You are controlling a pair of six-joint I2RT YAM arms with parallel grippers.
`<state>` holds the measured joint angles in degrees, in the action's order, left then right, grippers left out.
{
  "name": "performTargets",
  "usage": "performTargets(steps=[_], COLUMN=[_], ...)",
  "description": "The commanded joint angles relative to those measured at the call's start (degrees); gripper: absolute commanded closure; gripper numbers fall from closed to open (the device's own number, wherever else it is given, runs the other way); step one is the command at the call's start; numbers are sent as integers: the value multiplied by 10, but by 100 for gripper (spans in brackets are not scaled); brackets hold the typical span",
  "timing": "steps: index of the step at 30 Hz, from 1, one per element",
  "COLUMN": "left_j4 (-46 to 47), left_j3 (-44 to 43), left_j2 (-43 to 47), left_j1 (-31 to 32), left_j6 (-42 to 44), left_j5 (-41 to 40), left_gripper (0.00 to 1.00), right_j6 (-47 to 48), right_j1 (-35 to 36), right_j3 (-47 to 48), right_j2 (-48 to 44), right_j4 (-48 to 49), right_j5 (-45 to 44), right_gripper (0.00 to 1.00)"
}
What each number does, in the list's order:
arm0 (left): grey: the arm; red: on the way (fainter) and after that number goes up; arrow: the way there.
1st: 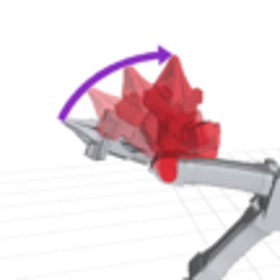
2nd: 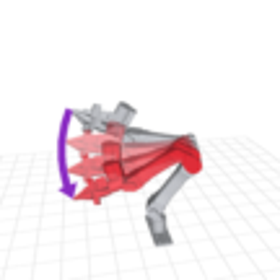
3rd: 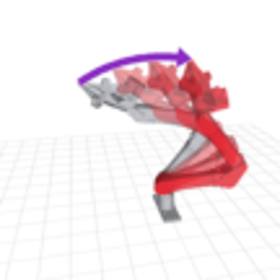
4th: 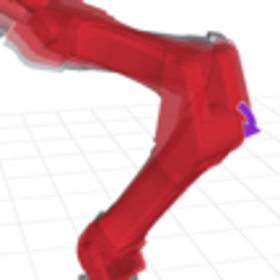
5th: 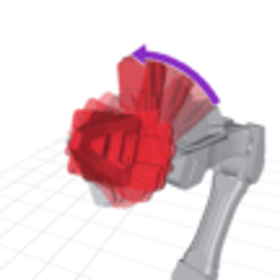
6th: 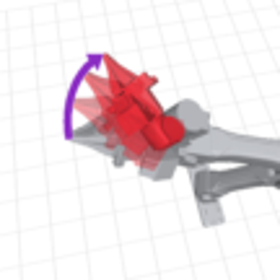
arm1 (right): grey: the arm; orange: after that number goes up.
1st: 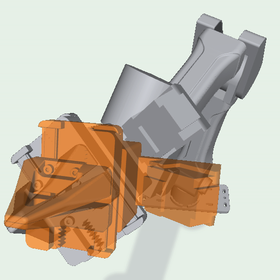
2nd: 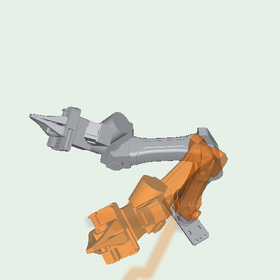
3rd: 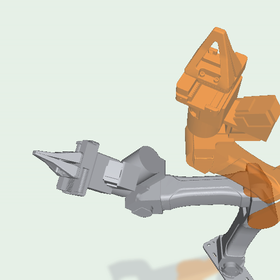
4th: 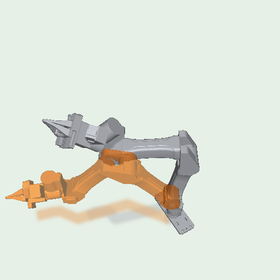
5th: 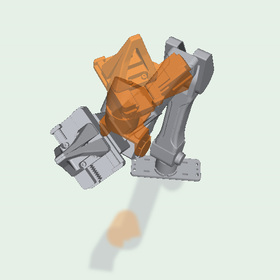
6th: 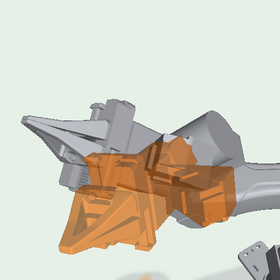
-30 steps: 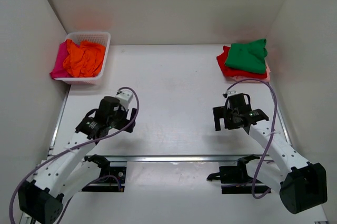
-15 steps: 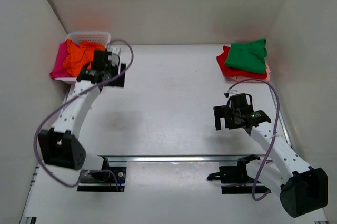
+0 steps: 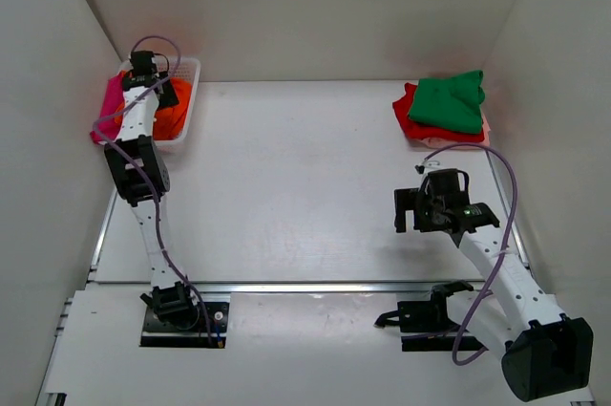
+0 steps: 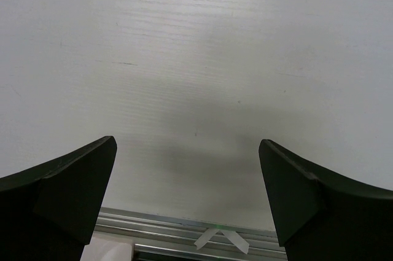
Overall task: Fold and stack the t-shirts
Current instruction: Grab crumpled tshirt from bin with the left arm, then move the tshirt to the center of the board
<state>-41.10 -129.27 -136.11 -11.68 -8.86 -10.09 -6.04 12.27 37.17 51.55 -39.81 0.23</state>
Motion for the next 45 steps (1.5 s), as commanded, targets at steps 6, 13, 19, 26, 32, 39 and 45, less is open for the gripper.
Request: performTargets(steps=[6, 13, 19, 26, 32, 39, 45], left_j4=[18, 19, -5, 30, 14, 92, 120], left_j3=[-98, -100, -99, -116, -61, 211, 431], left_j2=[-102, -101, -58, 132, 386, 638, 687], left_j1=[10, 17, 24, 37, 111, 155, 170], left_j6=[8, 16, 32, -33, -34, -118, -142], left_j5=[-147, -168, -85, 60, 178, 210, 257], left_gripper=[18, 82, 100, 100, 100, 100, 100], right_j6=[15, 16, 13, 14, 15, 9, 16], right_j1=[-33, -50, -49, -44, -66, -66, -72], right_j3=[2, 2, 1, 1, -1, -1, -3], right_j2=[5, 7, 5, 6, -2, -27, -25], right_j4=[16, 17, 18, 18, 16, 18, 18], right_j5=[26, 29, 27, 21, 25, 19, 33], right_gripper=[1, 1, 0, 1, 1, 1, 0])
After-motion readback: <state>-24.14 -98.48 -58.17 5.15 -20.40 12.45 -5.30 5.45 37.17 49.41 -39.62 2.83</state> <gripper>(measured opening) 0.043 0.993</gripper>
